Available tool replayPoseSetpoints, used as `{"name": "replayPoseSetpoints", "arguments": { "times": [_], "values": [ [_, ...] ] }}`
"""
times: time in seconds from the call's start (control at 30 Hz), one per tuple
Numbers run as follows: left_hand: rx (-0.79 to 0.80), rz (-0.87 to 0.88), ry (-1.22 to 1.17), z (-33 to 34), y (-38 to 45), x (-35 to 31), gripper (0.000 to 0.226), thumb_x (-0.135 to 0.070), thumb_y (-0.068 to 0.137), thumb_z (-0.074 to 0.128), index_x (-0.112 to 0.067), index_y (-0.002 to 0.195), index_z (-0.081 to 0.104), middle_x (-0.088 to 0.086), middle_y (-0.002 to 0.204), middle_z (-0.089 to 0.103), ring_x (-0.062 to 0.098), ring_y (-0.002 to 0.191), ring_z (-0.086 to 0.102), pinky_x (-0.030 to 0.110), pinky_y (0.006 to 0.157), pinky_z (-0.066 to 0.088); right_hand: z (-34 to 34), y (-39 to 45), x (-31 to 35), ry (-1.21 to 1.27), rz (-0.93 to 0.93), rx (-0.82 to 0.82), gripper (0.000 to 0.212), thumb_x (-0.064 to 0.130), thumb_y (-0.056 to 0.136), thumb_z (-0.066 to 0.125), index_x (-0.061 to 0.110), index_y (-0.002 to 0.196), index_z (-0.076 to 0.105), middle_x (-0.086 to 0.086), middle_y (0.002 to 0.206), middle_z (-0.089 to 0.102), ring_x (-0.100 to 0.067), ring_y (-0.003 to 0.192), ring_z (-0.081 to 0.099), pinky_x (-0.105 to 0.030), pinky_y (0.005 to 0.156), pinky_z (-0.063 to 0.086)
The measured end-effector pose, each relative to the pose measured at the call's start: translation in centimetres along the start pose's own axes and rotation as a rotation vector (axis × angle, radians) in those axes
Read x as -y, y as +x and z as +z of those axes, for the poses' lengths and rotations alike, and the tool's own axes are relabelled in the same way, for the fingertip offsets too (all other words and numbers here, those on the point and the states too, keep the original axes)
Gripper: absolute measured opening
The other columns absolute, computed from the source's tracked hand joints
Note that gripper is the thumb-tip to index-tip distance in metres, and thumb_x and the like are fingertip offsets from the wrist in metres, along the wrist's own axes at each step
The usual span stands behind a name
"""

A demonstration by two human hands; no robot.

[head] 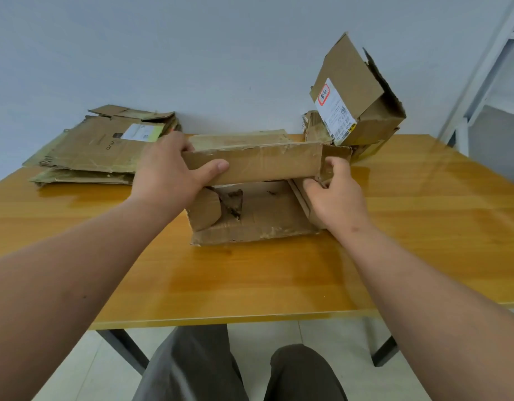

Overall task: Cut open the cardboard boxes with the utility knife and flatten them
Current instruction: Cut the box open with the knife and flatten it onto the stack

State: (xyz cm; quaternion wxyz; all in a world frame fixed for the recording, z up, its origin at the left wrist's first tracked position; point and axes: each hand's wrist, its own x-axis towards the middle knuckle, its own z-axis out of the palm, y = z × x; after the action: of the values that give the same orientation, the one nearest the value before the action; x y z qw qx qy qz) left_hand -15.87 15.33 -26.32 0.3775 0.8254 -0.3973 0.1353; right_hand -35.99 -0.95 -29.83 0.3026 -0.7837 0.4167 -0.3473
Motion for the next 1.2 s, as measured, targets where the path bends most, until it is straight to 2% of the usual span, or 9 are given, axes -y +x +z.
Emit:
{"name": "replayPoseSetpoints", "arguments": {
  "times": [0.13, 0.2, 0.3, 0.43, 0.53, 0.7, 0.9, 1.03, 1.2],
  "values": [
    [-0.093, -0.207, -0.148, 0.3, -0.3, 1.7, 0.063, -0.068, 0.072, 0.068, -0.025, 0.109, 0.040, -0.001, 0.102, 0.053, 0.020, 0.089, 0.056, 0.035, 0.066, 0.050, 0.9, -0.1, 1.3, -0.164, -0.075, 0.110, 0.062, 0.056, 0.094, 0.050, 0.034, 0.148, 0.030, 0.003, 0.111, 0.065, -0.027, 0.106, 0.061, -0.033, 0.073, 0.045],
    [-0.095, -0.197, -0.121, 0.3, -0.5, 2.2, 0.063, -0.068, 0.075, 0.065, -0.026, 0.114, 0.039, -0.001, 0.105, 0.053, 0.021, 0.090, 0.057, 0.037, 0.067, 0.051, 1.7, -0.4, 1.8, -0.245, -0.135, 0.099, 0.049, 0.051, 0.098, 0.045, 0.027, 0.141, 0.040, 0.002, 0.098, 0.059, -0.026, 0.096, 0.062, -0.033, 0.066, 0.041],
    [-0.086, -0.170, -0.074, 0.4, -0.5, 2.5, 0.067, -0.070, 0.079, 0.058, -0.028, 0.125, 0.034, 0.000, 0.113, 0.052, 0.024, 0.093, 0.060, 0.040, 0.070, 0.054, 2.3, -0.3, 2.6, -0.215, -0.179, 0.073, 0.035, 0.047, 0.099, 0.047, 0.016, 0.113, 0.055, 0.001, 0.100, 0.054, -0.024, 0.089, 0.058, -0.035, 0.065, 0.042],
    [-0.047, -0.231, -0.152, 0.9, -0.4, 3.1, 0.084, -0.065, 0.074, 0.068, -0.037, 0.137, 0.020, 0.007, 0.144, 0.040, 0.032, 0.121, 0.051, 0.047, 0.087, 0.051, 2.0, 0.3, 3.5, -0.195, -0.204, 0.116, 0.032, 0.045, 0.099, 0.049, 0.014, 0.102, 0.058, -0.003, 0.099, 0.063, -0.024, 0.089, 0.058, -0.040, 0.074, 0.050],
    [-0.015, -0.270, -0.129, 1.7, -0.5, 3.9, 0.105, -0.061, 0.064, 0.079, -0.041, 0.142, 0.011, 0.006, 0.153, 0.027, 0.033, 0.127, 0.046, 0.043, 0.084, 0.047, 1.4, 0.6, 3.4, -0.134, -0.174, 0.129, 0.031, 0.044, 0.099, 0.051, 0.014, 0.094, 0.055, -0.004, 0.095, 0.064, -0.024, 0.087, 0.058, -0.041, 0.075, 0.049],
    [-0.028, -0.344, -0.019, 3.4, -0.3, 3.8, 0.109, -0.062, 0.058, 0.082, -0.040, 0.137, 0.011, 0.006, 0.146, 0.032, 0.035, 0.116, 0.052, 0.035, 0.066, 0.043, 1.6, 0.6, 3.4, -0.144, -0.183, 0.108, 0.038, 0.044, 0.097, 0.053, 0.018, 0.073, 0.040, -0.003, 0.073, 0.053, -0.019, 0.068, 0.050, -0.035, 0.056, 0.035],
    [0.026, -0.299, 0.025, 3.6, -0.3, 3.8, 0.092, -0.041, 0.071, 0.077, -0.039, 0.135, 0.011, 0.008, 0.138, 0.036, 0.029, 0.087, 0.055, 0.029, 0.055, 0.042, 1.7, 0.9, 3.4, -0.151, -0.199, 0.102, 0.039, 0.044, 0.097, 0.053, 0.018, 0.071, 0.038, -0.002, 0.066, 0.048, -0.018, 0.060, 0.045, -0.034, 0.053, 0.031],
    [0.164, -0.166, 0.007, 2.1, -0.8, 4.9, 0.092, -0.023, 0.075, 0.072, -0.044, 0.140, 0.010, 0.007, 0.142, 0.040, 0.025, 0.089, 0.058, 0.034, 0.059, 0.051, 1.1, 1.3, 3.1, -0.075, -0.149, 0.118, 0.036, 0.042, 0.096, 0.054, 0.008, 0.087, 0.052, -0.006, 0.077, 0.056, -0.024, 0.070, 0.052, -0.037, 0.059, 0.040],
    [0.287, -0.046, 0.055, -0.7, -0.7, 6.5, 0.089, 0.001, 0.078, 0.063, -0.046, 0.138, 0.017, 0.005, 0.130, 0.053, 0.015, 0.064, 0.062, 0.034, 0.047, 0.053, 0.4, 1.2, 2.3, 0.073, -0.067, 0.200, 0.010, 0.027, 0.096, 0.061, 0.025, 0.104, 0.058, 0.009, 0.104, 0.062, -0.012, 0.096, 0.055, -0.025, 0.071, 0.041]
  ]
}}
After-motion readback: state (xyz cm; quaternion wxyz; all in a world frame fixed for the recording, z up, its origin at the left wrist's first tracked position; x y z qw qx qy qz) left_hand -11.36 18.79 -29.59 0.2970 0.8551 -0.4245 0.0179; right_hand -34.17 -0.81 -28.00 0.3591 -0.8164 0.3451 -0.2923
